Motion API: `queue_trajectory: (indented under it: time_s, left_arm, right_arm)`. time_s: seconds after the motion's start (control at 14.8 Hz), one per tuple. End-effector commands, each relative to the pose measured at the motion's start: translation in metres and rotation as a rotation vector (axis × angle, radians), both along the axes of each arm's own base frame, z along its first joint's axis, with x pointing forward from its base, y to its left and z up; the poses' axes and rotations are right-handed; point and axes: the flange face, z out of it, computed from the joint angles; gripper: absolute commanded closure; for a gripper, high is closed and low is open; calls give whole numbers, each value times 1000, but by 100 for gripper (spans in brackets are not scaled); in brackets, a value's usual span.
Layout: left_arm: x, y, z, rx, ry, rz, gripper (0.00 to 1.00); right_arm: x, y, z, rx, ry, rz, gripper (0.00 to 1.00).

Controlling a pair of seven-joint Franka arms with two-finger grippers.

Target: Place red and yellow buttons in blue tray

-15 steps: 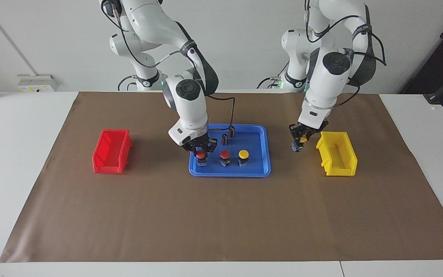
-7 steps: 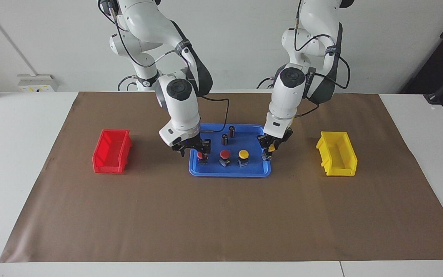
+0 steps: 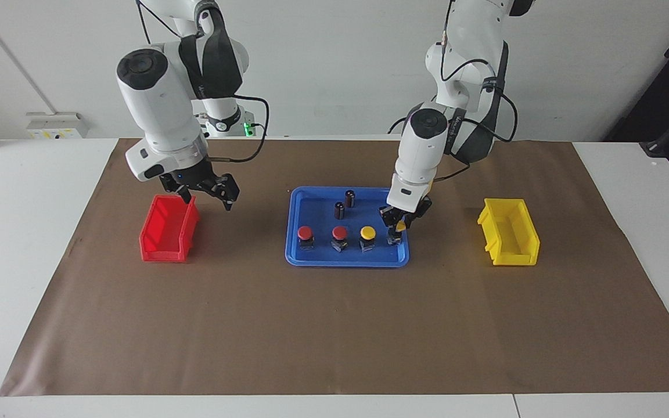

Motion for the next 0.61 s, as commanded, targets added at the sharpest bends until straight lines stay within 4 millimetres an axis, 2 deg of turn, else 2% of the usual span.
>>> queue_trajectory:
  time_s: [0.0, 0.07, 0.2, 0.27, 0.34, 0.47, 0.54]
  left_arm:
    - [3, -7, -12, -20, 2, 17, 38]
    - [3, -7, -12, -12, 6, 10, 15]
    - [6, -7, -5, -2, 3, -8, 1]
    - [9, -3, 10, 11, 14, -47, 0]
    - [17, 7, 35, 31, 37, -114, 0]
    - [38, 51, 87, 51, 101, -223, 0]
    - [44, 66, 110, 46, 115, -247, 0]
  right_arm:
    - [-17, -42, 33, 0, 18, 48, 0]
    - [-21, -56, 46, 3, 36, 59, 0]
    - [-27, -82, 68, 6, 59, 45, 0]
    - [-34, -97, 77, 14, 65, 48, 0]
    - [-38, -102, 80, 11, 64, 68, 0]
    - [-38, -110, 80, 4, 60, 64, 0]
    - [-35, -117, 78, 4, 39, 55, 0]
